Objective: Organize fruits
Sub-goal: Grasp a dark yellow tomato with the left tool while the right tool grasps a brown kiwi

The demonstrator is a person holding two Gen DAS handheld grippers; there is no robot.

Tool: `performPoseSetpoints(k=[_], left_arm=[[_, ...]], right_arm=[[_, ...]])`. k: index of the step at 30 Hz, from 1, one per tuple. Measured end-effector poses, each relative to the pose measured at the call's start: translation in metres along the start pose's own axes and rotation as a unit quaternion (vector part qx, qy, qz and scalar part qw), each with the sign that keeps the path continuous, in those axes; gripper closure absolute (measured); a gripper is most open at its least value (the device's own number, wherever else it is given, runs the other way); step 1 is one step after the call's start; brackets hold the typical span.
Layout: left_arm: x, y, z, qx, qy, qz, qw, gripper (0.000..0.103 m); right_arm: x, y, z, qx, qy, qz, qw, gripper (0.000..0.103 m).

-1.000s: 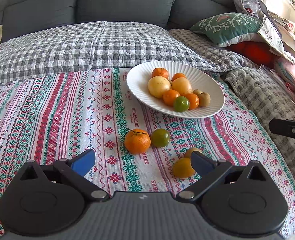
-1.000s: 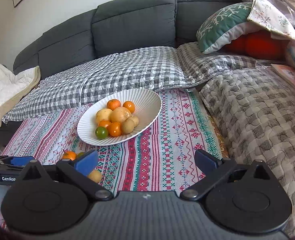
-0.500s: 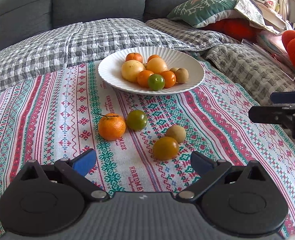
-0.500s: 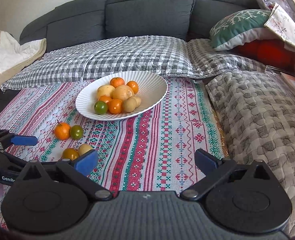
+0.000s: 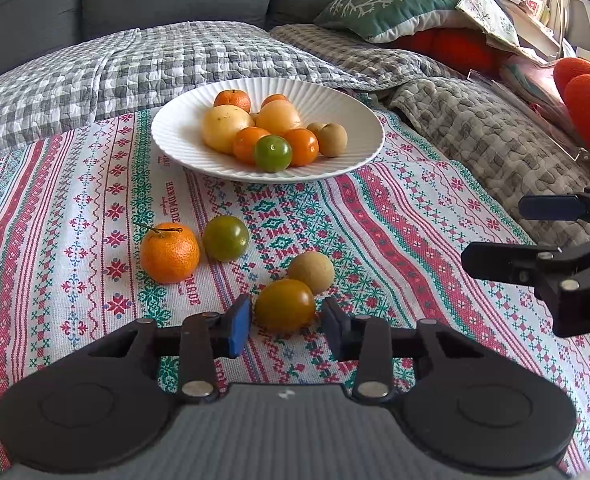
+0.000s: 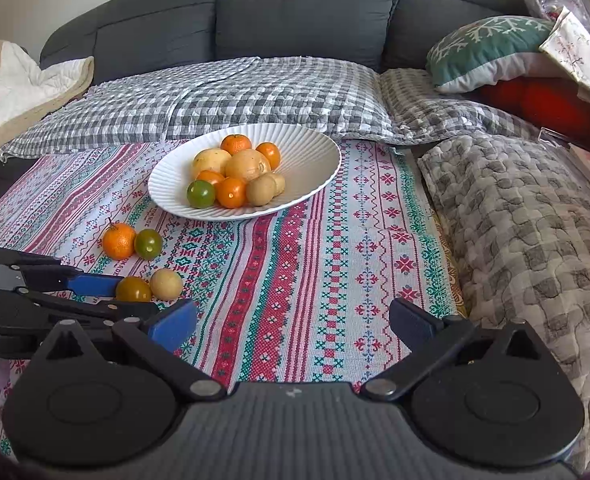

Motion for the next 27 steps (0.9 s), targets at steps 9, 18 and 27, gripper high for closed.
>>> performPoseSetpoints(k=[9,18,27], left_arm=[[0.011,0.000,0.014,0.001,-0.008,0.001,1.0000,0.081],[0.034,0.012,0.032,0.005,-0.035,-0.013,0.9993,0.081],[0.055,0.023,0.035,0.020,-0.044,0.002,0.9988,0.081]], right_arm=[[0.012,0.003,-0.007,0.009,-0.007,0.011,1.000,0.000],[0.043,0.007,-0.023,0.030,-0.029,0.032,0.999,0.000],[0.073,0.005,-0.049,0.049,-0.037,0.016,0.998,0.013]])
Point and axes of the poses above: each gripper's, at about its wrist camera, not at the fingertips, and z roughly against the way its jaws point, x to its left, y to its underside, the point moved 4 cm from there along -z, roughly the way its jaws point, and after that the axes turned 14 degrees about -z, right-handed, at the moved point
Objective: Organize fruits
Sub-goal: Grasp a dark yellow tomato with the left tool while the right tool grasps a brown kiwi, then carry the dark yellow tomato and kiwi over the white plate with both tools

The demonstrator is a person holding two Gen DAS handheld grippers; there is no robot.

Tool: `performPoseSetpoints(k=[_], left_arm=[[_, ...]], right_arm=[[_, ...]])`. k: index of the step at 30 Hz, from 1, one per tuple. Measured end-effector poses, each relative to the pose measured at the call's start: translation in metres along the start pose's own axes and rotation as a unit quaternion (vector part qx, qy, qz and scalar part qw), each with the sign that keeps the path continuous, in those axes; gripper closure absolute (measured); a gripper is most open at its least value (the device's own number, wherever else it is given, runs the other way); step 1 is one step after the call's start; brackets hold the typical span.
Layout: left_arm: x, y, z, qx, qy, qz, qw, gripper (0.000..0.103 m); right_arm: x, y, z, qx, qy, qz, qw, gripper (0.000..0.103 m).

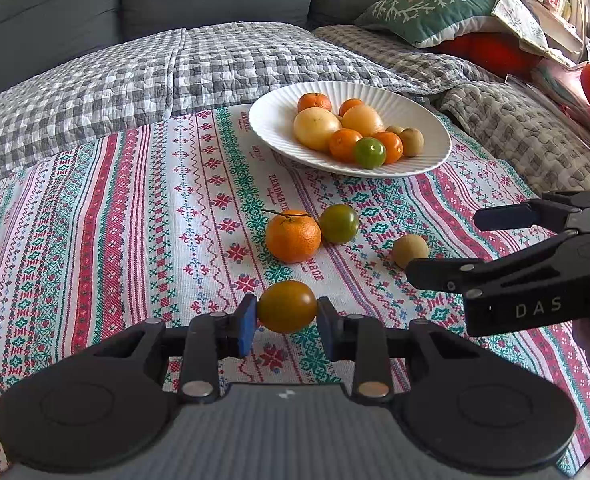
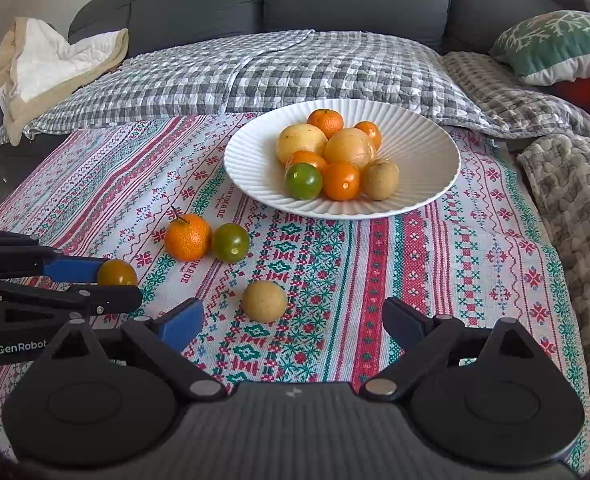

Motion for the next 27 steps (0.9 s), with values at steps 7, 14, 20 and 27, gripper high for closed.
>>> performPoseSetpoints(k=[7,14,20,27], left_arm=[[0.004,0.004,0.000,0.003,-0.003,0.001,1.0000,0.081],[0.002,0.003,0.000,0.003,-0.003,-0.004,1.0000,0.081],[-0.002,0.002,-0.002,0.005,0.000,-0.011,0.9999,0.081],[-0.007,0.001,-0.002,0.005,0.001,-0.017,0.9999,0.081]], right_arm=[[0.013,0.001,-0.014,0.017,0.011,0.013,1.000,0.041],[0.011,0.002,-0.016,0.020,0.014,0.013,1.000,0.064],[0.009,0.001,-0.014,0.025,0.007,0.012,1.000,0.079],[0.005,0.000,-0.010,0.026,0.007,0.014,1.000,0.079]])
Point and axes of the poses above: each gripper's, at about its wrist camera, not at the fingertips, and z roughly against the way its jaws point, x to its left, y to its underside, the point moved 4 cm from there along -z, roughly the way its jaws point, and after that the axes turned 14 degrees about -z, right-handed, at the moved point
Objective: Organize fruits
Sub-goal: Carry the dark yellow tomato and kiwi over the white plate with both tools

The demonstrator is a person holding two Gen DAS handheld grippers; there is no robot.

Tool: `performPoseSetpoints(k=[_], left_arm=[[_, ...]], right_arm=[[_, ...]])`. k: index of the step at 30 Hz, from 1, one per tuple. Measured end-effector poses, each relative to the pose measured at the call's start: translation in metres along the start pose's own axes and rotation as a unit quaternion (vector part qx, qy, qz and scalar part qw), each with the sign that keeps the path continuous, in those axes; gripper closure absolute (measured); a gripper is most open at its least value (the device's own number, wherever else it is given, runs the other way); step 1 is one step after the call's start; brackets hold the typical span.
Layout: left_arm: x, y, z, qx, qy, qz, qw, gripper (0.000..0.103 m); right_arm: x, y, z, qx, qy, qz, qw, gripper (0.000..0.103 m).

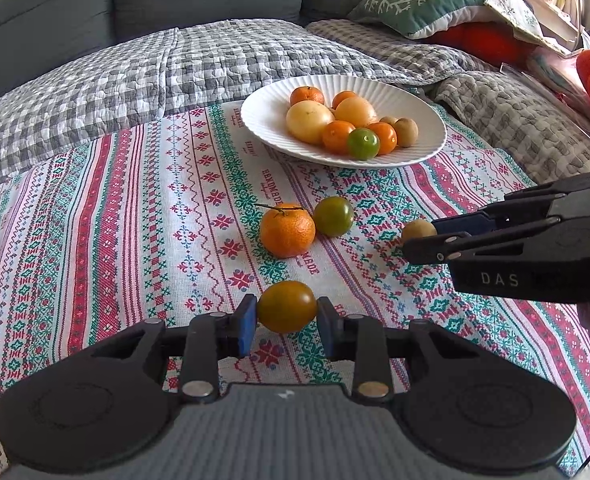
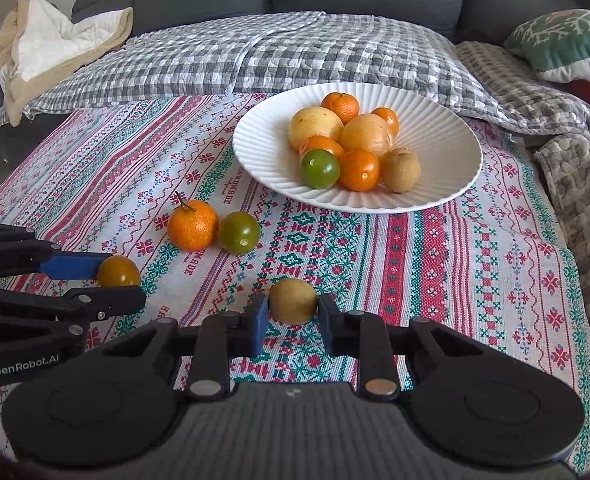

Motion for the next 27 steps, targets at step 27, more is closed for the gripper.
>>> performPoseSetpoints(k=[27], left_arm=[[-0.018,-0.021,0.005,-0.055,0.027,-0.010,0.9980,0.081]], right_arm=[[-0.054,-0.008,0.039,-0.043,-0.028,-0.053,0.997,0.079]])
Point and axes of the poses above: each gripper's, at about its wrist camera, not at the fingertips, and z roughly against the way its jaws point, x to its left, y to its underside, the point moved 4 cm from there along -z, roughly the way its jaws point, and after that the axes turned 14 degrees about -z, right-handed, at the moved point
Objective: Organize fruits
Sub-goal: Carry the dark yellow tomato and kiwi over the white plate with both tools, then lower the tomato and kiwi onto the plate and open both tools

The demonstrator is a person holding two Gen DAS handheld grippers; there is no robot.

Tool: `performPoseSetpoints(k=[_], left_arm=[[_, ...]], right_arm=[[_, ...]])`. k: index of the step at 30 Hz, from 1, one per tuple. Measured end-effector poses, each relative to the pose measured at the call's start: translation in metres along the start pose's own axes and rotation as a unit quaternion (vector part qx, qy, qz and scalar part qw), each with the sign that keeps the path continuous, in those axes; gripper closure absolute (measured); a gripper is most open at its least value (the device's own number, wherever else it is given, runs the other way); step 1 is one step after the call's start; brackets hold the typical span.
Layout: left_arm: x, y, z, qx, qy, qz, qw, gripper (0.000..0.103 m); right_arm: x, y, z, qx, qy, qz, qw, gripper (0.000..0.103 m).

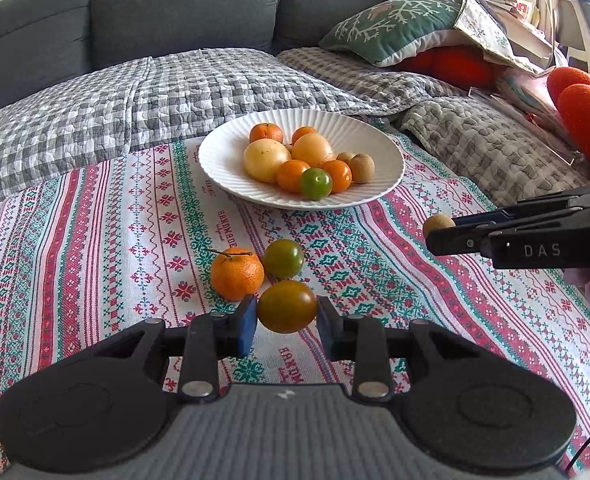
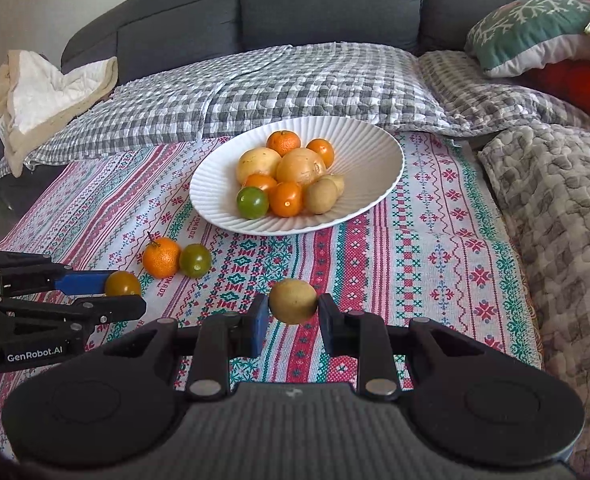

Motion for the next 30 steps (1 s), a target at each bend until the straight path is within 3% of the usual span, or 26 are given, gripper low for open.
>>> performPoseSetpoints(k=[12,19,30], left_arm=[[0.000,-0.041,-0.015,-0.030,-0.015,0.028,0.9990,0.081],[0.021,-0.070,-0.034,-0.054,-0.023,0.006,0.9983,0.080],[0.039,-0.074,-0.076,-0.029,-0.028,-0.026,0.9989,0.080]], right_arm=[[-0.019,-0.024,0.006,-0.040,-0.021,-0.067,0.997,0.079],[-0.014,-0.039,-0.007,-0.057,-0.039,-0.091,0.993,0.079],[0.008,-0.042,-0.035,-0.051,-0.038,-0.083,0.995,0.079]])
Point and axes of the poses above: each gripper's, at about its wrist camera, not at the fingertips, and z roughly against the way its jaws point, x to its left, y to its underside, the point moved 4 cm from there along -z, roughly the way its jaws point, and after that the axes turned 14 degrees about -z, right-handed, at the moved point
